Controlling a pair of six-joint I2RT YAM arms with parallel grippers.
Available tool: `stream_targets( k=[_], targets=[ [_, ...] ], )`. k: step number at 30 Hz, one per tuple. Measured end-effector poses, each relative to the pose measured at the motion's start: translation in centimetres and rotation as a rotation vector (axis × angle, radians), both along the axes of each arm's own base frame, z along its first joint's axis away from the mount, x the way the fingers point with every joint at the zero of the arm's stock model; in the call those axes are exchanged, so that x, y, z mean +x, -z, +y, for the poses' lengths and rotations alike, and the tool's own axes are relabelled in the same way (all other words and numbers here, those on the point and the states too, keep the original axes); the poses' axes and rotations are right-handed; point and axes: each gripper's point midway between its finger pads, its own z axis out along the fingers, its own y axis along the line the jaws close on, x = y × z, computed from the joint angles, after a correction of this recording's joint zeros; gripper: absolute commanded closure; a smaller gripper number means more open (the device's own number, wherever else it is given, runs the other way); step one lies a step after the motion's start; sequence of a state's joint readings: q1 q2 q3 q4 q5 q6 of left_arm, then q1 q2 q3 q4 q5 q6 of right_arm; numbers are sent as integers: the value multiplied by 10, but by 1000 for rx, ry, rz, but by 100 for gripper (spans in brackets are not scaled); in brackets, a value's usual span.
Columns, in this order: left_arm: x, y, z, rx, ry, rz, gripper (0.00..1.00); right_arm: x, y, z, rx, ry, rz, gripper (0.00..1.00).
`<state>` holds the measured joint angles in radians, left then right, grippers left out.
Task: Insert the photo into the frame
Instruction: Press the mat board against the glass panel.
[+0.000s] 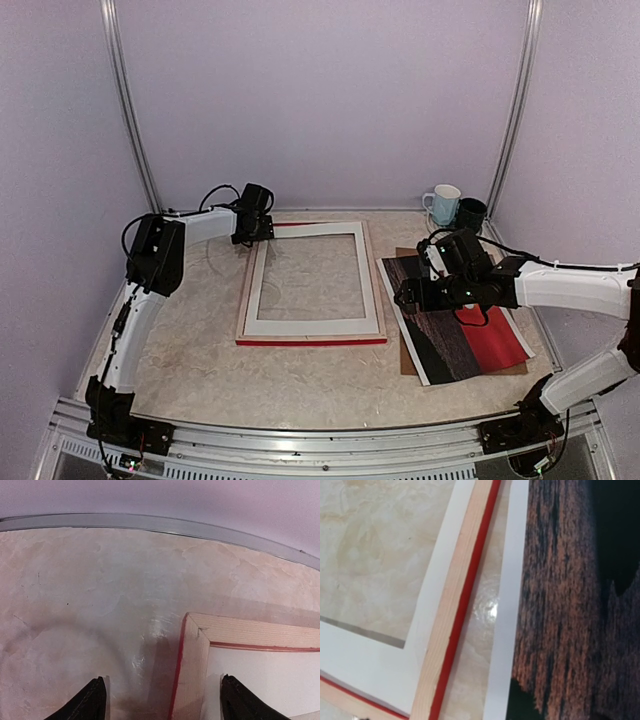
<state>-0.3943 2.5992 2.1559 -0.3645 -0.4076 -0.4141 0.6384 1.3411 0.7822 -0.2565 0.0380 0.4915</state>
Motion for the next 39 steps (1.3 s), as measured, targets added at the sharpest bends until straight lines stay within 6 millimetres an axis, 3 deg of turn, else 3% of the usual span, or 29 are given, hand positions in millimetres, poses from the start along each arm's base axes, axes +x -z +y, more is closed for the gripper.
stream_targets(
  k=[5,8,14,17,20,23,30,35,39],
  targets=[
    [-4,-7,-1,-24,9,6,22,-1,0,1,3,-3,2,5],
    [-5,-23,-4,-49,18,-7,21,0,0,0,3,-1,3,5],
    [-12,-91,-20,-123,53,-94,19,1,-1,-2,-6,18,3,4],
    [-31,-126,-36,-158,85,-134,17,13,-7,0,-26,35,-7,2],
    [-66,-142,-57,-193,134,-143,12,34,-14,10,-41,48,-28,1],
    [-103,-138,-77,-217,184,-120,11,54,-16,22,-54,53,-40,1],
    [-198,-85,-106,-179,294,18,11,98,-12,44,-90,51,-52,1],
    [-265,-60,-121,-182,381,89,12,127,-17,45,-100,76,-76,1],
    [-300,-54,-139,-217,455,112,13,148,-19,40,-106,100,-88,1]
  ],
)
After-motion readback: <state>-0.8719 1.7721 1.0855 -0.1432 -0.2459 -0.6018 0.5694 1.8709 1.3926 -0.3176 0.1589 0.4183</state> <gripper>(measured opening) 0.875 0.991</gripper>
